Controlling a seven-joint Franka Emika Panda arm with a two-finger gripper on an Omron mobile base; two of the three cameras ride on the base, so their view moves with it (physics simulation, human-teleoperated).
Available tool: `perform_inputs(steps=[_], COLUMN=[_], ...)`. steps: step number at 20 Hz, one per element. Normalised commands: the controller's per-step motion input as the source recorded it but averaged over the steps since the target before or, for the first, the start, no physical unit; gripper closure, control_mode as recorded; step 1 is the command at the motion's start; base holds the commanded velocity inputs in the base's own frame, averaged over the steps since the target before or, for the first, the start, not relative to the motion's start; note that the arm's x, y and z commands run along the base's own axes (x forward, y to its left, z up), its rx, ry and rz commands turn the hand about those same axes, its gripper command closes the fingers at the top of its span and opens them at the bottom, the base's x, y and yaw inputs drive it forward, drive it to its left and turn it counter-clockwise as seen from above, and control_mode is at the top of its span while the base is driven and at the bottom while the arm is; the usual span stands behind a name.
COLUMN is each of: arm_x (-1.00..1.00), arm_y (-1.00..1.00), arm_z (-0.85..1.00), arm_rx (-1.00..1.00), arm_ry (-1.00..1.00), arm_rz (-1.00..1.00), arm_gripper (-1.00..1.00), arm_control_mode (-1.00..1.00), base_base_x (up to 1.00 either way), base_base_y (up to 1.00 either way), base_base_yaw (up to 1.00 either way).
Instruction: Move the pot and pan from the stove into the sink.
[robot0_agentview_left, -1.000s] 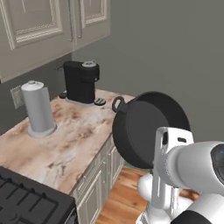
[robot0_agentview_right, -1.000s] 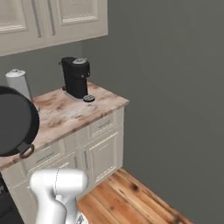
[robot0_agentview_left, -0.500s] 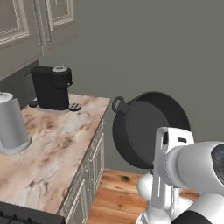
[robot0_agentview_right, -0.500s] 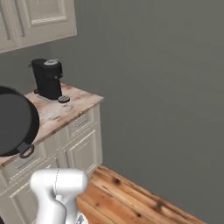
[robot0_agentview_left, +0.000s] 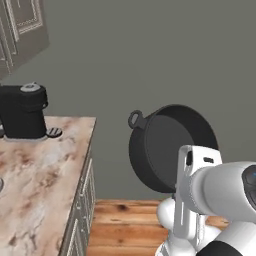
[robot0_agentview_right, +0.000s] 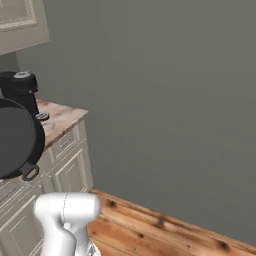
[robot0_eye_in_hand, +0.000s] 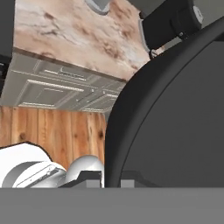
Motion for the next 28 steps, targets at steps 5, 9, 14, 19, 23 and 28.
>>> perform_inputs(steps=[5, 9, 14, 19, 23, 28], arm_x=[0.0, 0.0, 0.0, 0.0, 0.0, 0.0], arm_y=[0.0, 0.0, 0.0, 0.0, 0.0, 0.0], arm_z=[0.0, 0.0, 0.0, 0.0, 0.0, 0.0], arm_rx=[0.0, 0.0, 0.0, 0.0, 0.0, 0.0], arm_ry=[0.0, 0.0, 0.0, 0.0, 0.0, 0.0], arm_rz=[0.0, 0.0, 0.0, 0.0, 0.0, 0.0], arm_gripper=[1.0, 1.0, 1.0, 1.0, 1.0, 1.0], arm_control_mode=[1.0, 1.0, 1.0, 1.0, 1.0, 1.0], base_base_x=[-0.01, -0.02, -0.04, -0.04, -0.03, -0.02], base_base_y=[-0.11, -0.11, -0.15, -0.14, -0.15, -0.14], base_base_yaw=[-0.38, -0.38, -0.36, -0.37, -0.38, -0.38])
